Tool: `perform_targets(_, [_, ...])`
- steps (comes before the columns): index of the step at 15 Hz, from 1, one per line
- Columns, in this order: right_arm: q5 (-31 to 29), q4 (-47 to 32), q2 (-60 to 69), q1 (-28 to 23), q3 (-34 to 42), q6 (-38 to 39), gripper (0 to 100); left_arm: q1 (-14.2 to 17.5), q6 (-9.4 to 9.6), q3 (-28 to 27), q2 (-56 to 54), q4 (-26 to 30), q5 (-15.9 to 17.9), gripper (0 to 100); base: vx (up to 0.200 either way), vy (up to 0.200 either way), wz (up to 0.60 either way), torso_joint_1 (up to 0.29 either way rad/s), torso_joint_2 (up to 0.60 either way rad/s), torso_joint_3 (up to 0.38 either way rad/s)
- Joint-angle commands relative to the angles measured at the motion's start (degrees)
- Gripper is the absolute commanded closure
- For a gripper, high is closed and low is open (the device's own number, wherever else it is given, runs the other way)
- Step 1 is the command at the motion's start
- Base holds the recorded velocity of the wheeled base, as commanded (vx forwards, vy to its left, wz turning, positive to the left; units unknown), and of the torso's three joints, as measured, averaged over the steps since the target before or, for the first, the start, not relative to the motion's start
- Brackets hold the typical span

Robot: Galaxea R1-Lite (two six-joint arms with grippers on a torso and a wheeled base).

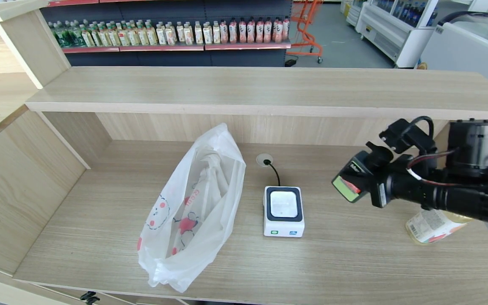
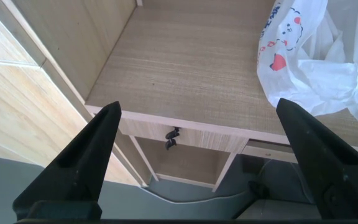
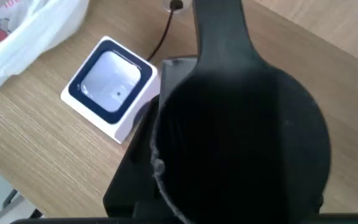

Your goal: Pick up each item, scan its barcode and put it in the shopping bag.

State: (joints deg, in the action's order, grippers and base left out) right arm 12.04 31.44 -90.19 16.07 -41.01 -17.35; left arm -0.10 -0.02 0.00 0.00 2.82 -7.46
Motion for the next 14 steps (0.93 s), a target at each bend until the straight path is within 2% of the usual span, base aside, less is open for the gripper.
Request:
perform_targets(1, [-0.5,0.7,8.8,-2.4,7.3,-1.1,100,0.0,0.02,0.0,0.1,0.0,0.0,0,0.0,0.0,0.0,0.0,0.0,0.0])
perform_targets(2, [-0.4,0.7,9.8,-1.7,8.2,0.1,100,0.0,0.02,0.0,0.1,0.0,0.0,0,0.0,0.0,0.0,0.0,0.0,0.0])
perform_targets(6, [-0.6,0.9,12.5,6.9,8.4,16.8,100,0.0,-0.06,0.0,0.1,0.0,0.0,0,0.0,0.0,0.0,0.0,0.0,0.0])
perform_targets(7, [-0.6,0.9,12.5,7.5,8.1,18.6,100,0.0,-0.42,0.0,0.1,0.0,0.0,0,0.0,0.0,0.0,0.0,0.0,0.0])
perform_targets(12, [-0.4,0.5,12.1,11.1,5.0,35.8,100,0.0,-0.68,0.0,0.1,0.0,0.0,0,0.0,0.2,0.0,0.005,0.0,0.001])
perform_targets(14, [-0.4,0.4,11.2,12.1,4.4,38.7,100,0.0,-0.68,0.0,0.1,0.0,0.0,0,0.0,0.2,0.0,0.0,0.0,0.009])
